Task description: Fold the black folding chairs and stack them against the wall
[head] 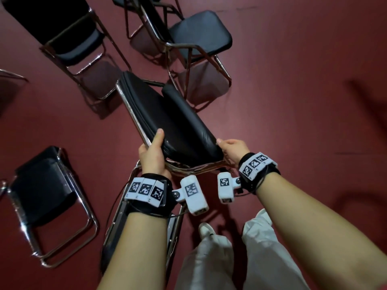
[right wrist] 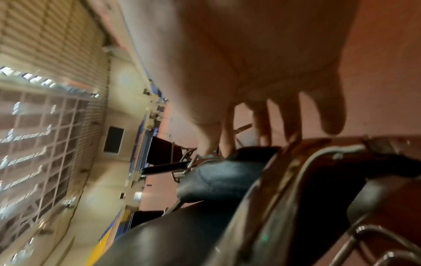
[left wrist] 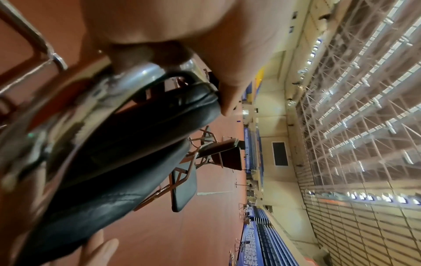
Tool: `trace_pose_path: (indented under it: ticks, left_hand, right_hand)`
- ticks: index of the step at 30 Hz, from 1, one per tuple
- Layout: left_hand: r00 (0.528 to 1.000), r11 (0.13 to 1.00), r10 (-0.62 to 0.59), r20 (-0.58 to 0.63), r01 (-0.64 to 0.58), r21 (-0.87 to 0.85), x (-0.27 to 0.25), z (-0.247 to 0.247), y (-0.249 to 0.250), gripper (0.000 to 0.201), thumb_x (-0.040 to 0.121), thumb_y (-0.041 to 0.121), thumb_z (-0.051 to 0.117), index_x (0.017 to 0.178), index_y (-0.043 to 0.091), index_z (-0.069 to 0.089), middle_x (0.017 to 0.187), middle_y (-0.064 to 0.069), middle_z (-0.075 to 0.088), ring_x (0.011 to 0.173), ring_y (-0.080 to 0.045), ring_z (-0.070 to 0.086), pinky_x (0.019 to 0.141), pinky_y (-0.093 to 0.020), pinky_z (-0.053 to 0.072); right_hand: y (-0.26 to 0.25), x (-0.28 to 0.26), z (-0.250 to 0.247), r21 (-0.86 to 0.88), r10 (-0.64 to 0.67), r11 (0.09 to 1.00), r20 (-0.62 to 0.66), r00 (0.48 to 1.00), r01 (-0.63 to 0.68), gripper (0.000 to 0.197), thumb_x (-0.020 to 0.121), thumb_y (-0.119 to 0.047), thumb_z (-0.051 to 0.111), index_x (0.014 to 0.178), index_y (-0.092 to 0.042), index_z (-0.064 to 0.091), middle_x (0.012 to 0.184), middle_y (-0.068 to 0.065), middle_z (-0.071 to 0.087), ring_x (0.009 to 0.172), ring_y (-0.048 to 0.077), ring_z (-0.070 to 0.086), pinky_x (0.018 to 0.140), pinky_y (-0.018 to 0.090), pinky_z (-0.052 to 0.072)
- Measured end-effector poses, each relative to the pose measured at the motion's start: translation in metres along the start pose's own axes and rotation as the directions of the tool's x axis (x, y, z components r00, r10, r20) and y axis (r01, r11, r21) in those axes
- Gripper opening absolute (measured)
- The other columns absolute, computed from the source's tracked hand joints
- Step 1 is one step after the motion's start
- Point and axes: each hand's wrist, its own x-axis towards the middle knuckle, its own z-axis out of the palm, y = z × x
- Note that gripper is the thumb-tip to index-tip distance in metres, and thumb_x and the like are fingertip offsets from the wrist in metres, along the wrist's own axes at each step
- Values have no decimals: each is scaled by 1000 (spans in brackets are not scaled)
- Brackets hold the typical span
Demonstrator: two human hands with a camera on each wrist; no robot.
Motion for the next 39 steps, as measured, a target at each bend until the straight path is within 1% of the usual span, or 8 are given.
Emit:
trace_pose_path:
  ticks: [4,11,16,23,27,32,36,39]
  left_hand:
    - [999,999,-33,11,32,26,-3,6,3,77,64,37,87,127,4,57,114,-18,72,98,-33,73,87,-55,58]
    - [959,941,-243,149,195,275,-5,31,31,37,79,19,83,106,-1,67,80,-14,74,66,-28,73,61,-40,60]
    - [999,923,-23,22,13,384,-2,74,26,70,57,19,93,112,10,49,100,-14,68,83,-29,73,67,-45,63]
    - [999,945,32,-30,-21,328,10,137,27,83,38,18,82,115,2,54,104,-24,69,78,-36,74,64,-54,61]
    - [998,954,46,-51,-29,297,2,191,26,71,50,9,80,113,3,48,103,-23,66,82,-36,73,67,-56,61]
    - [993,967,70,-98,-43,252,-4,258,6,71,49,11,82,110,3,48,102,-22,67,80,-33,74,64,-53,62]
    - [994,974,67,-85,-47,222,-3,301,-11,80,41,16,82,113,1,50,104,-22,67,80,-33,74,63,-52,62]
    - [998,978,34,-52,-23,206,0,325,-24,83,42,16,83,116,1,49,107,-23,66,85,-35,73,66,-52,62]
  right_hand:
    - [67,73,-1,48,313,947,74,947,-316,117,21,-87,78,112,-13,68,102,12,73,90,35,72,89,50,55]
    - [15,-2,-9,472,344,762,286,895,-443,56,90,-51,63,117,-3,61,71,19,69,50,29,67,46,38,55]
    - [10,8,-31,607,363,626,329,872,-490,73,80,-53,73,135,-8,56,130,17,62,105,35,67,79,52,57]
    - [-26,48,-74,591,362,657,297,883,-468,50,90,-43,65,124,-6,58,93,18,66,63,29,66,61,40,58]
    - [-49,81,-105,554,385,657,338,859,-512,41,93,-38,61,114,-3,60,92,19,65,62,31,65,58,42,57]
    - [-64,126,-155,489,401,713,305,864,-503,62,91,-40,63,137,-2,51,127,21,56,67,34,66,54,44,56]
    - [-75,151,-198,518,411,693,287,865,-501,65,86,-39,70,137,-3,52,138,20,53,99,38,66,79,57,55]
    - [-92,155,-228,524,402,713,239,884,-466,56,87,-35,69,127,2,57,122,20,62,88,35,70,69,51,58]
